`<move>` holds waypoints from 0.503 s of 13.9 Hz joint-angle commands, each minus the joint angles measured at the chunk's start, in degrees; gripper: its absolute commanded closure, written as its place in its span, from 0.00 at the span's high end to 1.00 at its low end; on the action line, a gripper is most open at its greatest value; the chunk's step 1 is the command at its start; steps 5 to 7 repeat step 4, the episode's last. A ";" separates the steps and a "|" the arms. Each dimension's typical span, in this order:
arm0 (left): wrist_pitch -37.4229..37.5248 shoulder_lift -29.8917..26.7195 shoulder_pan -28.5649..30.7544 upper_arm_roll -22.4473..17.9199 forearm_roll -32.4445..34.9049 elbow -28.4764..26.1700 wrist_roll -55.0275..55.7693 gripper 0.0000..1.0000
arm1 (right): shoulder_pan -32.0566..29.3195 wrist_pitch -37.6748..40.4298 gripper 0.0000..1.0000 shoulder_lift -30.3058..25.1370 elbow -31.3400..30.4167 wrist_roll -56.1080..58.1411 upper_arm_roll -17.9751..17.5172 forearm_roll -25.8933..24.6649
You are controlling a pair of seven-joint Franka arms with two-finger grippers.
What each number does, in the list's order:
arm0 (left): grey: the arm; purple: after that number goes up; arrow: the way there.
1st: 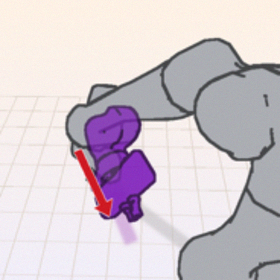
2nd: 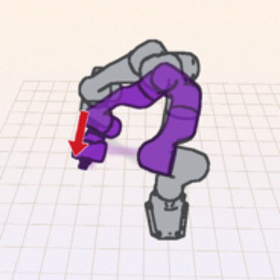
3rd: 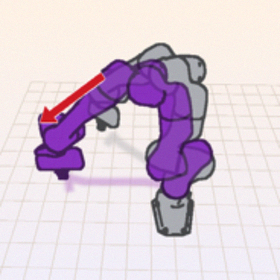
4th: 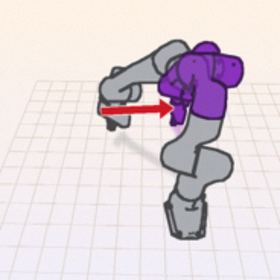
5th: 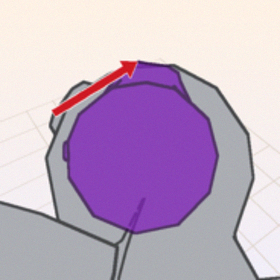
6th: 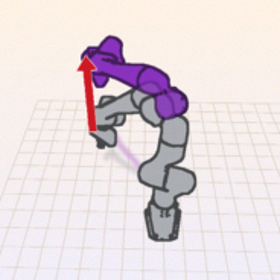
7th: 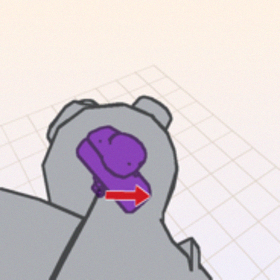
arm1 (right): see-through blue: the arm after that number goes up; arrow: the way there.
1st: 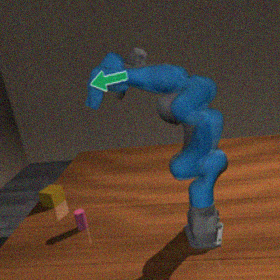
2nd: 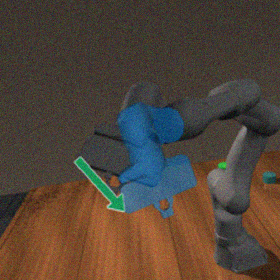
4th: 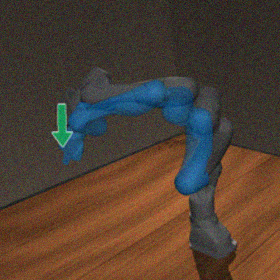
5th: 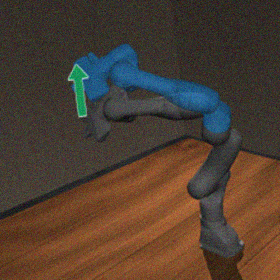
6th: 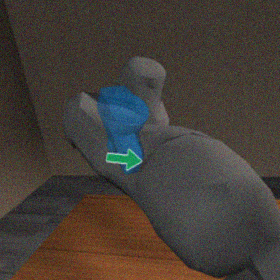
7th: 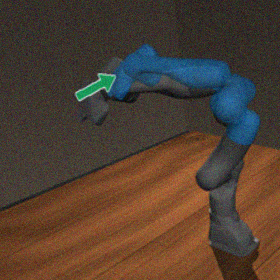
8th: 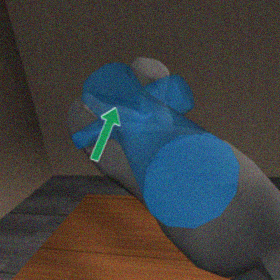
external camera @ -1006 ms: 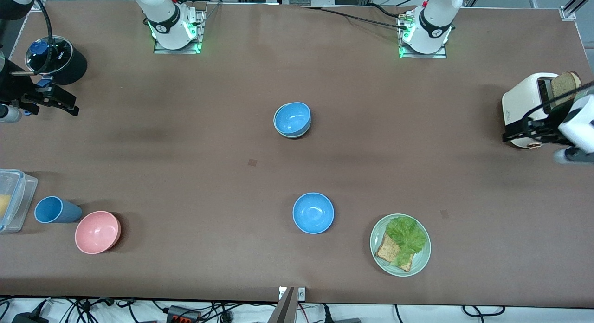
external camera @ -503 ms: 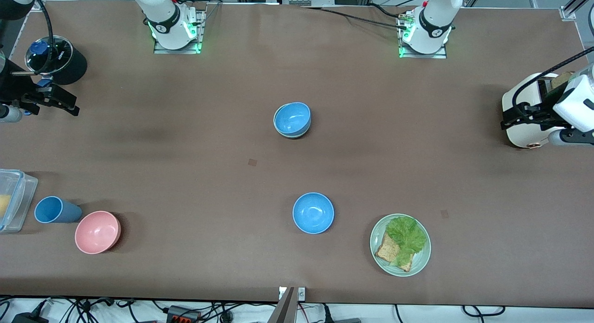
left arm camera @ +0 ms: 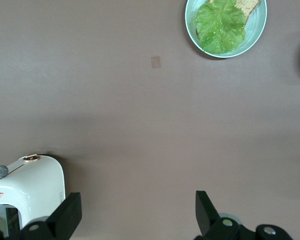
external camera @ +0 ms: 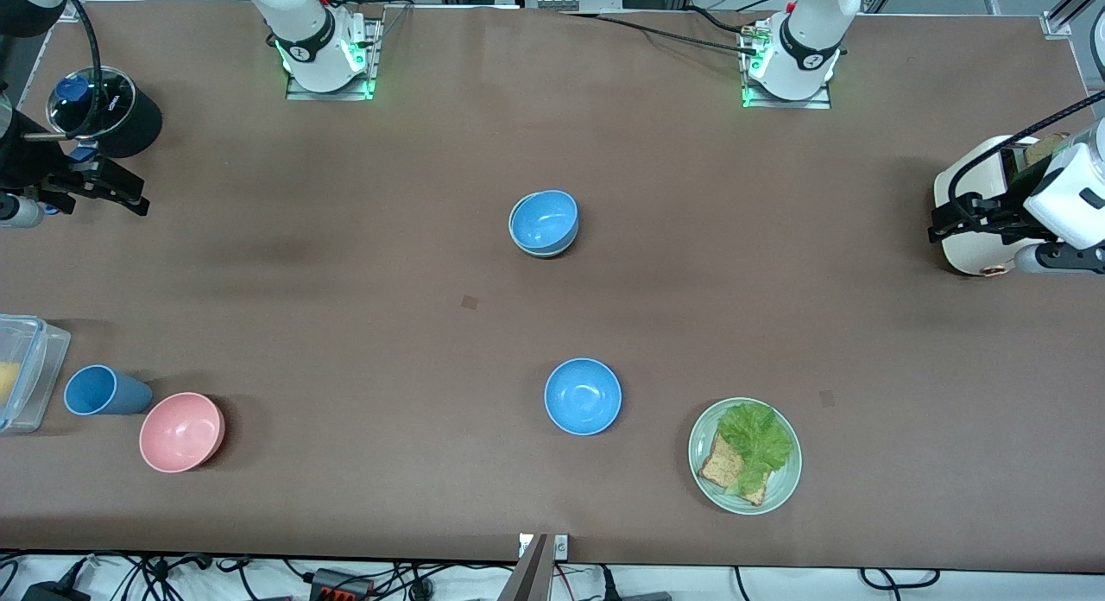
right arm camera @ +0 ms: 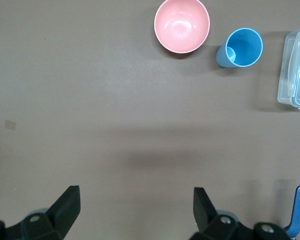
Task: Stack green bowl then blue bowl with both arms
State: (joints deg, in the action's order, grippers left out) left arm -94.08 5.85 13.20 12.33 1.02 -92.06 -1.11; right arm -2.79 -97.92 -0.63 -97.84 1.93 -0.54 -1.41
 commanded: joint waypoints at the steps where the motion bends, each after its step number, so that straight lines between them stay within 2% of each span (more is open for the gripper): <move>1: 0.65 0.13 -0.28 -0.56 -1.29 0.22 -0.38 1.00 | 0.15 0.88 1.00 0.19 0.99 0.18 -0.08 0.27; 7: 0.65 0.13 -0.27 -0.56 -1.29 0.22 -0.03 1.00 | 0.15 0.97 1.00 0.19 0.99 0.18 0.01 0.27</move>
